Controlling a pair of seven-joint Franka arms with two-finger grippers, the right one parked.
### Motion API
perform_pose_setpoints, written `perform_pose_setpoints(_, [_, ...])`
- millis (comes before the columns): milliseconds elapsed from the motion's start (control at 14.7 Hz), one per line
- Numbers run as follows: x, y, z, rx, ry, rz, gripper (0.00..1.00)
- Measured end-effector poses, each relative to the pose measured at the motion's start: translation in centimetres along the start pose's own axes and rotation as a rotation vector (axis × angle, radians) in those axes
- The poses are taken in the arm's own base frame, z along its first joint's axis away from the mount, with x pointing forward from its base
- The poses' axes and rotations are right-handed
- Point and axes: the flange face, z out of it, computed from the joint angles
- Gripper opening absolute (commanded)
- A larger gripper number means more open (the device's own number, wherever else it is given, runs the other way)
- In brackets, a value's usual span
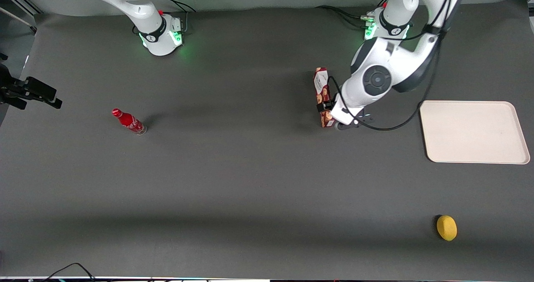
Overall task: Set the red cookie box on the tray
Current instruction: 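Close the left gripper around the cookie box, then lift the cookie box with the left gripper and carry it toward the white tray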
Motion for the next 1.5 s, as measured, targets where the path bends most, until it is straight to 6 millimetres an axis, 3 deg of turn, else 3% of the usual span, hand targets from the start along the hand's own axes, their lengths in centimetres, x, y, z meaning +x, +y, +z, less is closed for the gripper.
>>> perform_pose_setpoints(136, [-0.3,-0.2,3.8,-0.01,0.004,0.008,1.0])
perform_pose_setpoints(273, [-0.3,-0.2,5.7,-0.014,0.002,0.015,1.0])
perform_pose_setpoints(341, [-0.3,0.0,6.4,-0.024,0.011,0.02,0.61])
perform_pose_setpoints(409, [-0.3,0.2,7.1,-0.038,0.023,0.025,0.03])
perform_pose_setpoints(682, [-0.8,-0.1,9.5,-0.039,0.018,0.031,0.0])
perform_pose_setpoints(1091, [-0.1,-0.6,8.8,-0.024,0.026,0.029,0.0])
perform_pose_setpoints(1227, [1.4,-0.9,6.1,-0.003,0.019,0.008,0.0])
perform_pose_setpoints(1295, [2.6,-1.3,3.6,0.009,0.019,-0.011,0.0])
perform_pose_setpoints(1500, [6.1,-3.3,-6.8,0.033,0.016,-0.081,0.0])
